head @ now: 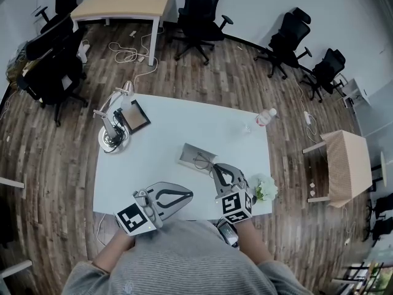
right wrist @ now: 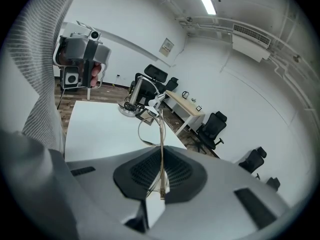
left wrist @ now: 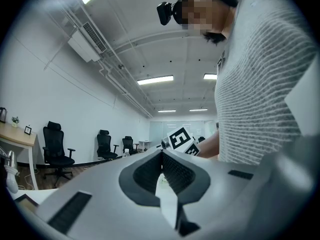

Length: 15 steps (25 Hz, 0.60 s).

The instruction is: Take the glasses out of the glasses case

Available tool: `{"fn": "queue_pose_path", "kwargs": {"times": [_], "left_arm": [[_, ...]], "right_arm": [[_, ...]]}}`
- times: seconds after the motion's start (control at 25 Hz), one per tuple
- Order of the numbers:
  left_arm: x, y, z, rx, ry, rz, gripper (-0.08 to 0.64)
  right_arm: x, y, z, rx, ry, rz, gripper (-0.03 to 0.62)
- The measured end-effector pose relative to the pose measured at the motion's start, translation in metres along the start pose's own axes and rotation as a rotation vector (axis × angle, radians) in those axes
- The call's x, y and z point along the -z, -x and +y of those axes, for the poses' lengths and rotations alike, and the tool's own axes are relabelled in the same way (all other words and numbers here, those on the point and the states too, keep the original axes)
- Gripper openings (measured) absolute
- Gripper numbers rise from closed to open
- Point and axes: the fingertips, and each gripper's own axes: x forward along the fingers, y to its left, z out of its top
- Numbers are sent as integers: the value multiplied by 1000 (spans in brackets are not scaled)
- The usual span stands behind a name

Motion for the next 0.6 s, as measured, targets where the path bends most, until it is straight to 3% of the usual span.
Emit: {"fn": "queue_pose_path", "kwargs": {"times": [0.6], "left_arm": [[-1,0,-6,-7,2,-4,11]], "right_arm": [[0,2,-3,6,7,1,25]]}}
